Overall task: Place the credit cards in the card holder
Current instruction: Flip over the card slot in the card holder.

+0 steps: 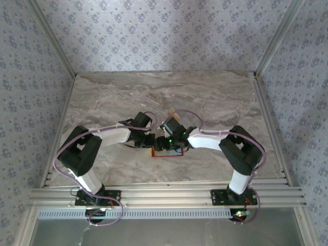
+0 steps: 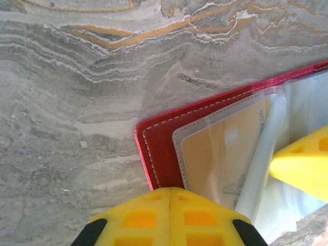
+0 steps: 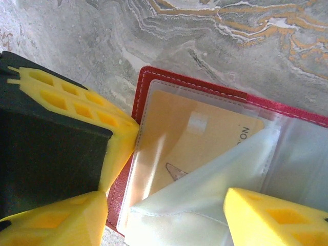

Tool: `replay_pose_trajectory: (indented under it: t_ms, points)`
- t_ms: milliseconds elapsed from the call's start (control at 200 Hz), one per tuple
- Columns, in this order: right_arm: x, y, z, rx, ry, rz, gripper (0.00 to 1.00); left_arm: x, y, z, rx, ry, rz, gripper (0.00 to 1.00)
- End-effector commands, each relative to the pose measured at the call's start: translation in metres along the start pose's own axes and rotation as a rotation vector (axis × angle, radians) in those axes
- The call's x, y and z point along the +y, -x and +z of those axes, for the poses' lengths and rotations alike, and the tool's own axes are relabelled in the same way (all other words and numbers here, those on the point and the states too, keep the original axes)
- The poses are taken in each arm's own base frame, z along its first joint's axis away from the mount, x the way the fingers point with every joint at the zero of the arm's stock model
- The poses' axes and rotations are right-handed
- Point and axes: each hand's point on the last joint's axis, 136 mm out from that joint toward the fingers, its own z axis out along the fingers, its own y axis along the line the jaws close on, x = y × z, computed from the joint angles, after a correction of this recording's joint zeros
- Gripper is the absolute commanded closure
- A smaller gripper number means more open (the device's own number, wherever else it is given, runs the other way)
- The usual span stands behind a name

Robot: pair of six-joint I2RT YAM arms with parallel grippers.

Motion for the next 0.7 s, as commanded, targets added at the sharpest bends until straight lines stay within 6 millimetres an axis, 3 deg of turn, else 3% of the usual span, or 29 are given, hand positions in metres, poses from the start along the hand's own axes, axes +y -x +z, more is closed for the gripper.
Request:
replay_pose_trajectory:
  t_ms: [0,195,695]
  points:
    - [0.047,0.012,-0.01,-0.02,0.168,-0.07,0.33,0.006,-0.027,0.02,0.078,0.0,-0.012,0.97]
    - [0.049,0.023,0.004,-0.024,0.181,-0.055,0.34,0.006,-0.023,0.008,0.039,-0.019,-0.025,0.94]
    - [0.084,0.069,-0.005,-0.085,0.331,-0.043,0.33,0.004,-0.023,0.005,0.036,-0.034,-0.03,0.91]
